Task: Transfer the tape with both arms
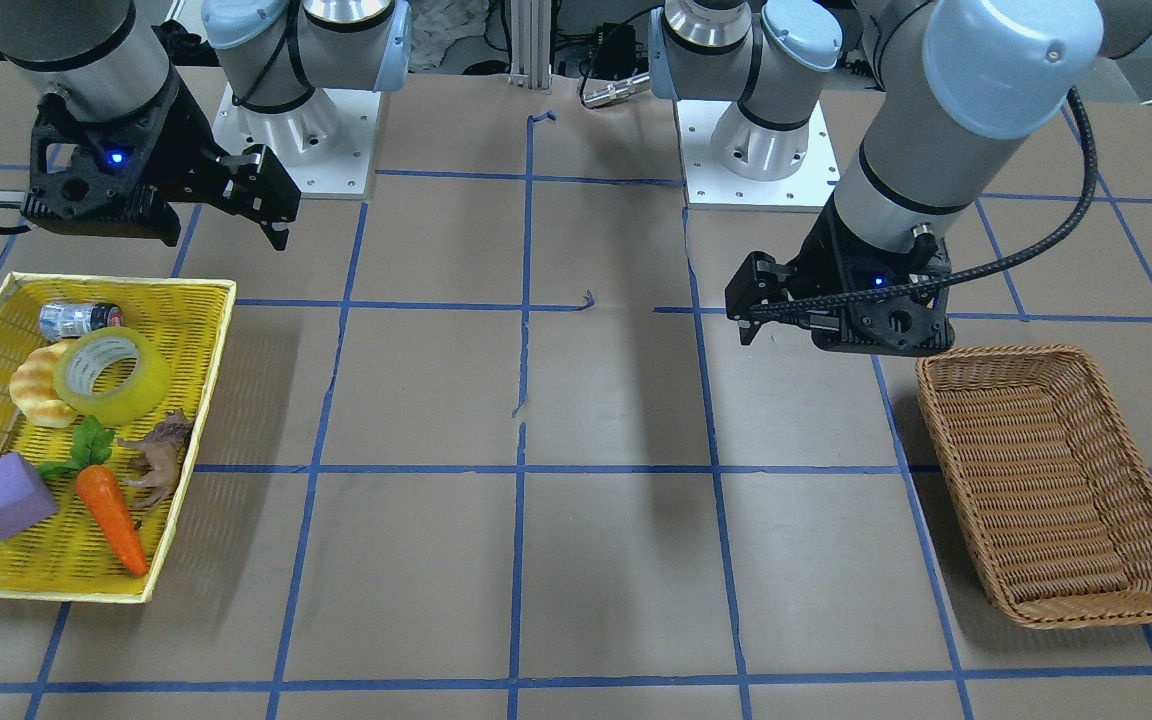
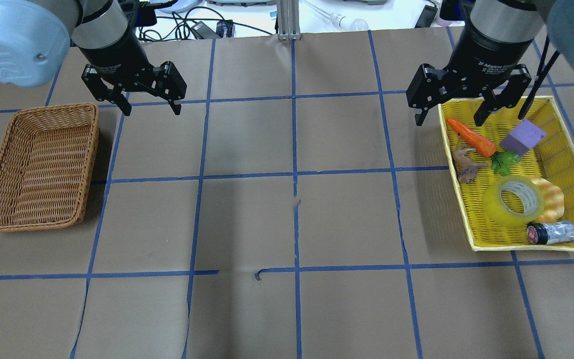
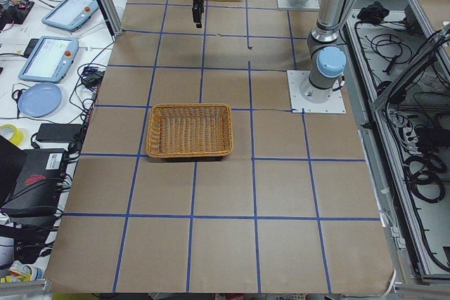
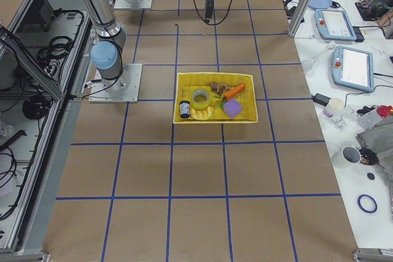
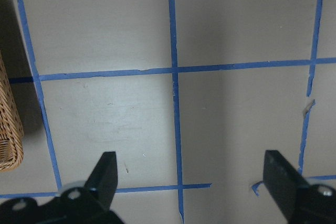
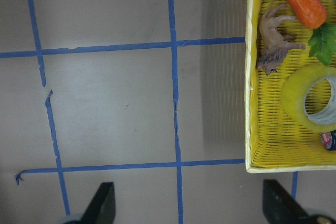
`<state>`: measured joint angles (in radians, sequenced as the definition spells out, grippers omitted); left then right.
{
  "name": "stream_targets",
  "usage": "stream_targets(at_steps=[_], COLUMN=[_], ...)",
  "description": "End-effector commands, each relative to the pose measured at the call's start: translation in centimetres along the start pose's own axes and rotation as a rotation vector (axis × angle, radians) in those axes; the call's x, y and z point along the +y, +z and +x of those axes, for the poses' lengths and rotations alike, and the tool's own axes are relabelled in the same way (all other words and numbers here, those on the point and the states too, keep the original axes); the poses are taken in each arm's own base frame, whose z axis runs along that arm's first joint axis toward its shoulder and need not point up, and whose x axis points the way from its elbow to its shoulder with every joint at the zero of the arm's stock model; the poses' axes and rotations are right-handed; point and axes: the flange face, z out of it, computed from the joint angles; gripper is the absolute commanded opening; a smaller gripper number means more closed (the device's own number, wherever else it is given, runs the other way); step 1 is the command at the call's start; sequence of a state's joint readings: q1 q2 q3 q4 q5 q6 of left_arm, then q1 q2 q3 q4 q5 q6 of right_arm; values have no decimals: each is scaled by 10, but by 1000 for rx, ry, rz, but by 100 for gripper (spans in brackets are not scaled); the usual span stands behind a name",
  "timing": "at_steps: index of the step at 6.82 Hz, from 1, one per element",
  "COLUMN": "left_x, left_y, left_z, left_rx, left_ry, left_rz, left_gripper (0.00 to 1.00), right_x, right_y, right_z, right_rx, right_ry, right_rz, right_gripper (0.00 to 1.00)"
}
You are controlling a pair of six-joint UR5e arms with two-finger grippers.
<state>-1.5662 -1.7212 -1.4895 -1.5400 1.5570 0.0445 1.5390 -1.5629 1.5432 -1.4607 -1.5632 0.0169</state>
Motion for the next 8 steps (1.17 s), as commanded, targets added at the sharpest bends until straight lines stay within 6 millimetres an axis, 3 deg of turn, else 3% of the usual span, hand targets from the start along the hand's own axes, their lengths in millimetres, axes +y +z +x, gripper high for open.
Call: stream_targets(at_steps=[1, 4, 5, 6, 8], left_x=[0, 0, 0, 0, 0], left_y=[0, 2, 1, 1, -1], left_z=[0, 0, 0, 0, 0], left_rx=[0, 0, 0, 0, 3], left_ry=[0, 0, -2, 0, -1], left_rz=[0, -3, -2, -2, 2], left_gripper=[100, 100, 100, 100, 100], right_x=[-2, -5, -10, -27, -33], right_y=[3, 1, 3, 14, 74], right_z=[3, 7, 24, 59, 130], right_rx=[31, 31, 30, 21, 26], right_ry=[-1, 10, 38, 107, 239], right_rz=[-6, 14, 12, 5, -62], right_gripper=[100, 100, 100, 100, 100])
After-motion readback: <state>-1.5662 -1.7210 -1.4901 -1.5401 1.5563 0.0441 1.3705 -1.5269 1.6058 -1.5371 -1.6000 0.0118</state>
